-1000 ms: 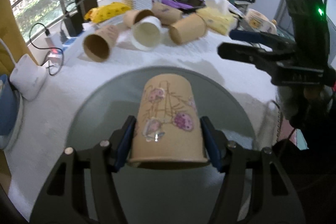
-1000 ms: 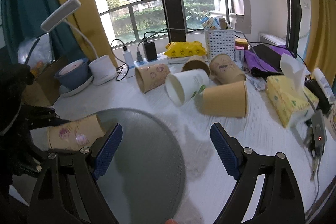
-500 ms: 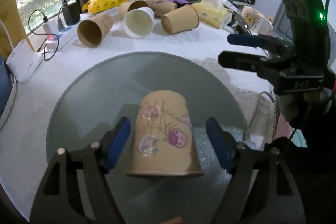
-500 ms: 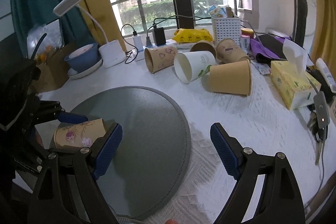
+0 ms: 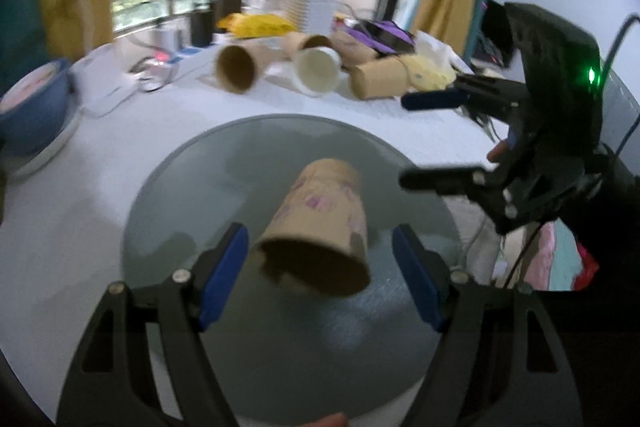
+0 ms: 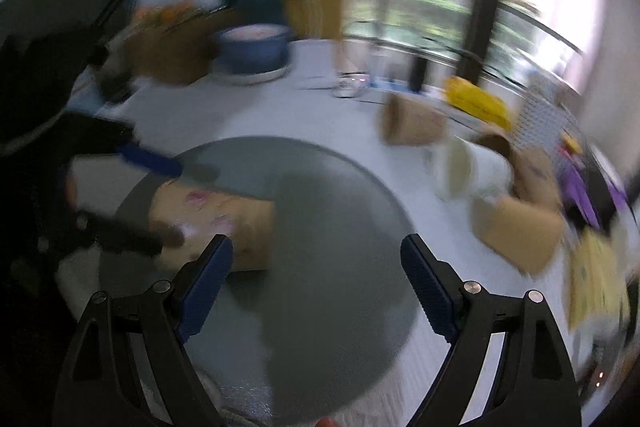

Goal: Flip cup upright
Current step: 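Carry the cup over the mat while the right gripper grasps its rim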

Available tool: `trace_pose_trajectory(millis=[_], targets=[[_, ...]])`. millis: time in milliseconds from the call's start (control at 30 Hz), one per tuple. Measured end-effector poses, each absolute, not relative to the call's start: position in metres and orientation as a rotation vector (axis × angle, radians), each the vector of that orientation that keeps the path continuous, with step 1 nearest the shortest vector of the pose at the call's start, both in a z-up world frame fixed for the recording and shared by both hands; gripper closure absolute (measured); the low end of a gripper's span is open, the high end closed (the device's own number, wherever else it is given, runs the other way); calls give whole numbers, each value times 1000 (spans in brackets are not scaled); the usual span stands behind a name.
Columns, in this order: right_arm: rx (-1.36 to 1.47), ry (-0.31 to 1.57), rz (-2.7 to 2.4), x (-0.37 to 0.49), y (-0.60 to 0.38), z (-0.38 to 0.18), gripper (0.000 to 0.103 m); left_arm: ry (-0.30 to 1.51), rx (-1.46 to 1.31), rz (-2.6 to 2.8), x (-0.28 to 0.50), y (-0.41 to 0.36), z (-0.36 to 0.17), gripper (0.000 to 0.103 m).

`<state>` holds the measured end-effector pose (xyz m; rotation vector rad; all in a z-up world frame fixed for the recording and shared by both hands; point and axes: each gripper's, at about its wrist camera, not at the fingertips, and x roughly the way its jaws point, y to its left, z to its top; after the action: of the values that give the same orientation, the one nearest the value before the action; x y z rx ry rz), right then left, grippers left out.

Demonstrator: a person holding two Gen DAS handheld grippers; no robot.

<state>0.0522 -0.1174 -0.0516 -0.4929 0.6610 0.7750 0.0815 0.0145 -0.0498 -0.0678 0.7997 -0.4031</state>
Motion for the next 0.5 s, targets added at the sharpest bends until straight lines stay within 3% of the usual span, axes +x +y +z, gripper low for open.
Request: trace_pose_trajectory(millis=[300, 500], targets=[[-1047, 621, 1084, 39, -33, -64, 15, 723, -247, -235, 36, 84, -57, 27], [-1348, 700, 1183, 47, 13, -83, 15, 721, -322, -201, 20, 112, -76, 27]])
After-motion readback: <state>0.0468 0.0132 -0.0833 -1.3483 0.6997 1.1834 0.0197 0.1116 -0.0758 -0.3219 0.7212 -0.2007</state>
